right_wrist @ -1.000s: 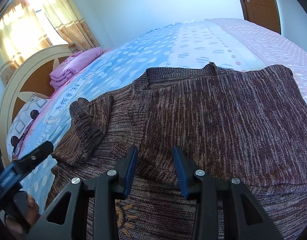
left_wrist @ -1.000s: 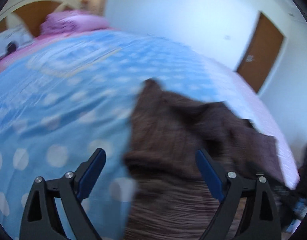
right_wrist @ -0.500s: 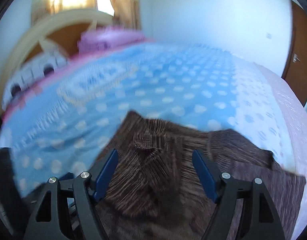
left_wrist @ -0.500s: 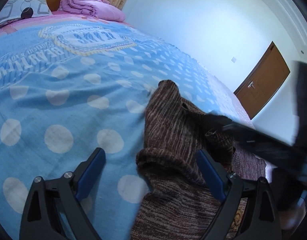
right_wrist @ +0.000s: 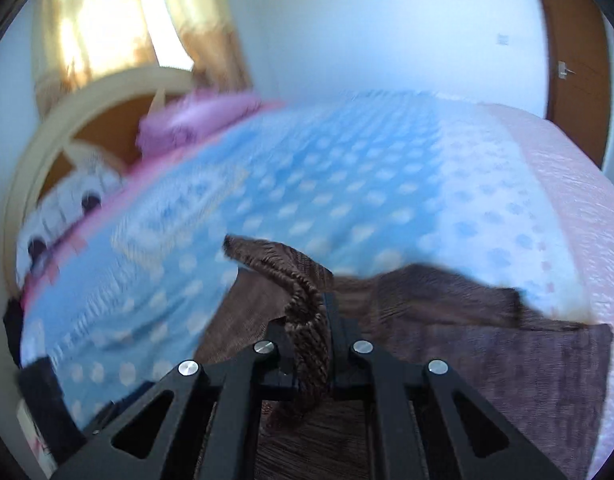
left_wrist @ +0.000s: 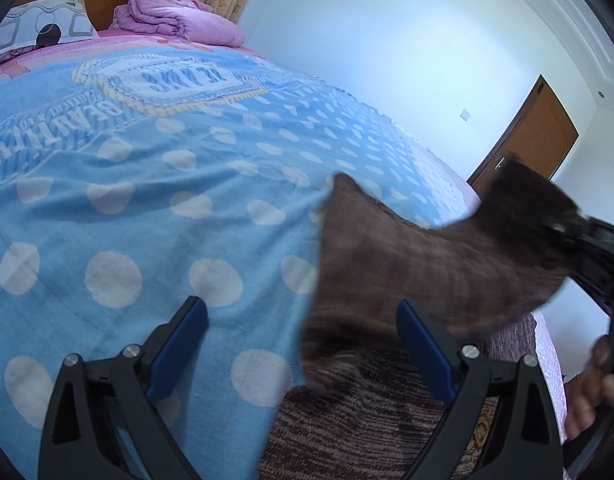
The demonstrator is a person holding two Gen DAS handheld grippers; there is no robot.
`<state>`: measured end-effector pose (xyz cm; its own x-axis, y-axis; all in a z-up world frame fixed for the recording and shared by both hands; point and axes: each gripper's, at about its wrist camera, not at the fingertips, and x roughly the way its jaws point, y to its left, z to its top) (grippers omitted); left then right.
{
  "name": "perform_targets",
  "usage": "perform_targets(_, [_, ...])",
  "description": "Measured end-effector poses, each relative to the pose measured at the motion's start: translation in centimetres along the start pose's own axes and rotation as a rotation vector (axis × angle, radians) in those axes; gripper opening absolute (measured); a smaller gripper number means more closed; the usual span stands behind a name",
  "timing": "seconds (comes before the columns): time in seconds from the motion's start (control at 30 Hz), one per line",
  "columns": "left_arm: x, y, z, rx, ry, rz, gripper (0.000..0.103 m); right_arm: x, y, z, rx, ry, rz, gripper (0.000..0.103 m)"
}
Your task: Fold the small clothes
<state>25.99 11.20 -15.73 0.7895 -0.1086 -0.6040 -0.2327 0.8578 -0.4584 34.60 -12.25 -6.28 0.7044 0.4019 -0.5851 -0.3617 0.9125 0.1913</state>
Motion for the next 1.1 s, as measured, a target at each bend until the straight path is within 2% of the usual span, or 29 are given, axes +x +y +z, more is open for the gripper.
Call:
perform_targets(0.1, [0.1, -0.1, 0.0, 0.006, 0.002, 0.008, 0.098, -2.1, -3.5, -0.6, 0.08, -0.03, -0.017, 0.008])
perform_targets(0.2, [0.1, -0.1, 0.0, 0.009, 0.002, 0.012, 0.098, -3.0, -7.7, -2.8, 0.19, -0.032, -0.017, 0.008])
perform_targets(0.27, [0.1, -0.2, -0.1, 0.013, 0.003, 0.017, 0.098, -2.8, -10.4, -4.4, 0.277, -0.015, 0.017, 0.009])
perform_targets(0.33, [0.2, -0.3, 0.0, 0.019, 0.004, 0.025, 0.098, -1.8, -12.4, -6.6, 0.348, 0.04, -0.009, 0.01])
perform_targets(0.43, [0.2, -0.3, 0.0, 0.021, 0.005, 0.025, 0.098, -0.8, -14.4, -8.9, 0.436, 0.129, -0.037, 0.021])
perform_targets(0.5, [0.2, -0.3, 0.0, 0.022, 0.004, 0.026, 0.098, -2.0, -15.5, -9.9, 0.491, 0.085, 0.002, 0.022])
perform_targets(0.53, [0.2, -0.3, -0.1, 0.023, 0.004, 0.027, 0.098, -2.5, -15.7, -10.0, 0.497, 0.077, -0.011, 0.026])
perform_targets(0.57, [0.2, -0.3, -0.1, 0.024, 0.004, 0.027, 0.098, -3.3, -15.8, -10.0, 0.499, 0.065, -0.03, 0.035])
perform_targets(0.63, [0.1, -0.4, -0.1, 0.026, 0.002, 0.027, 0.098, -5.3, -16.0, -9.9, 0.492, 0.015, -0.119, 0.042])
perform_targets(0.73, [-0.1, -0.8, 0.0, 0.057, 0.038, 0.038, 0.098, -7.8, -14.9, -9.3, 0.442, -0.062, -0.159, 0.042])
perform_targets(0.8, [-0.4, -1.6, -0.2, 0.134, 0.088, 0.072, 0.098, -8.4, -13.5, -8.8, 0.391, -0.068, -0.148, 0.042])
perform_targets(0.9, [-1.1, -2.4, -1.2, 0.249, 0.153, 0.099, 0.098, -7.9, -10.6, -7.7, 0.269, -0.04, -0.107, 0.042])
perform_targets(1.0, [-1.2, -3.5, -1.7, 0.302, 0.156, 0.109, 0.098, -5.8, -7.5, -6.6, 0.153, -0.006, -0.118, 0.04])
perform_targets(1.03, [-1.0, -3.9, -1.6, 0.319, 0.155, 0.116, 0.098, -5.3, -6.9, -6.6, 0.138, -0.001, -0.12, 0.035])
perform_targets(1.1, [-0.3, -5.1, -1.2, 0.362, 0.139, 0.151, 0.098, -4.3, -6.1, -6.5, 0.14, 0.014, -0.112, 0.033])
